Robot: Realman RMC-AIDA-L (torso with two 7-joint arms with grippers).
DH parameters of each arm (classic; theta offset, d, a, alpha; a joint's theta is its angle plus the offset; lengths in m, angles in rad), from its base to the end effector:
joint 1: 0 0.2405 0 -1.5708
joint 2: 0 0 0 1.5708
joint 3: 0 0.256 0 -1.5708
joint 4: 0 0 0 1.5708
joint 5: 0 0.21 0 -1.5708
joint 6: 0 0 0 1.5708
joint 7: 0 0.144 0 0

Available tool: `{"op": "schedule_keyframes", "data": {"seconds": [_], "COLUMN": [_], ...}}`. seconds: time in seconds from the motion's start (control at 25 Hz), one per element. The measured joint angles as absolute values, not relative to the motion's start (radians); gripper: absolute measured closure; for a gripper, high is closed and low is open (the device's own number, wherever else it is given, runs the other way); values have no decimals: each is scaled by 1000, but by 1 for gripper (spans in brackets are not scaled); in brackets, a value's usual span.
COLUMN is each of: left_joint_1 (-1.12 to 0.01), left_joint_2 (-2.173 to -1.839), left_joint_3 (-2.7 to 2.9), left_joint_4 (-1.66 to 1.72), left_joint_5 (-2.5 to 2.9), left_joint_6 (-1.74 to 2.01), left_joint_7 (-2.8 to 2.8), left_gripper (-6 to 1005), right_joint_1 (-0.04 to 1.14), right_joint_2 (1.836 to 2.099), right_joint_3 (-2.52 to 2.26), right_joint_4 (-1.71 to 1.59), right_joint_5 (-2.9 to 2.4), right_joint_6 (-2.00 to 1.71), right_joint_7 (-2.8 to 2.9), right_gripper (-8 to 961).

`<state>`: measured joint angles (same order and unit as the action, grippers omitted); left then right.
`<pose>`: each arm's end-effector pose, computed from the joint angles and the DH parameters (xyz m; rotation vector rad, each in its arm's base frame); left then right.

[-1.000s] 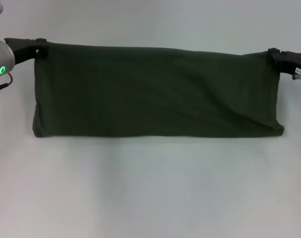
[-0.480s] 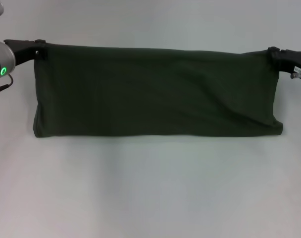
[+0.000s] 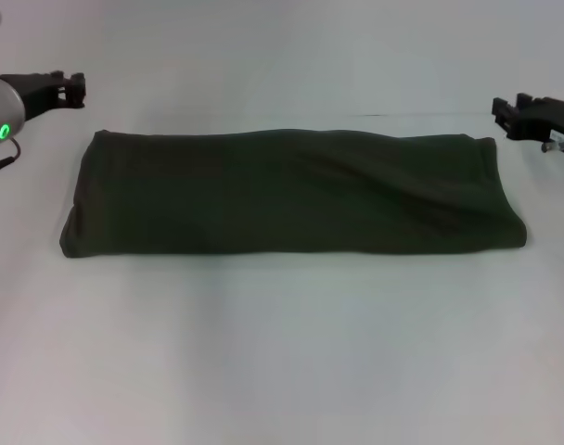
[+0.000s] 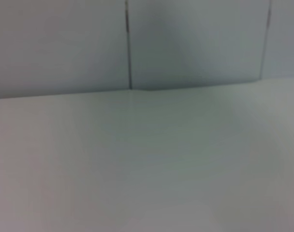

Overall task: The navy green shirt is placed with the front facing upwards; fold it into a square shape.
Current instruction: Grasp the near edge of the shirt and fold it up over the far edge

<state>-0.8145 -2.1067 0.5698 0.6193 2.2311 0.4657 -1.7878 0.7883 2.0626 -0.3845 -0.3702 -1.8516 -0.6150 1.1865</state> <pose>-0.2704 0.4784 0.0525 -1.7911 -0.8882 -0.2941 0.2958 0.4541 0.0244 -1.8873 0.8312 0.4030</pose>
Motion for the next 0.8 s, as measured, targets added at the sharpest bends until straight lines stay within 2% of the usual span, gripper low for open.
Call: {"op": "schedule_keyframes", "data": {"seconds": [0.16,0.4,0.52,0.6,0.68,0.8], "left_joint_1": [-813,-805,-800,-790,-773,-746], "left_joint_2": [-2108,-2109,-2109,-2109,-2110,-2118], "left_joint_3": [572,574,572,572,574,577], "left_joint_4": [618,622,633,654,682,722], "left_joint_5": [2210,2207,2207,2207,2207,2206], "left_joint_6": [426,444,505,582,666,769], "left_joint_7": [-1788,-1789,-1789,-1795,-1801,-1797], "left_gripper": [712,506,441,398,355,291], "right_joint_1": [789,775,753,742,735,730], "right_joint_2": [2057,2039,2005,1973,1942,1907], "right_joint_3": [-390,-442,-559,-631,-681,-715], "right_joint_4": [-373,-373,-374,-381,-390,-413], "right_joint_5": [-1818,-1807,-1814,-1843,-1880,-1938], "right_joint_6": [-607,-617,-635,-675,-721,-801], "right_joint_7": [1187,1300,1461,1617,1775,1963], "right_gripper": [596,480,423,384,169,172]}}
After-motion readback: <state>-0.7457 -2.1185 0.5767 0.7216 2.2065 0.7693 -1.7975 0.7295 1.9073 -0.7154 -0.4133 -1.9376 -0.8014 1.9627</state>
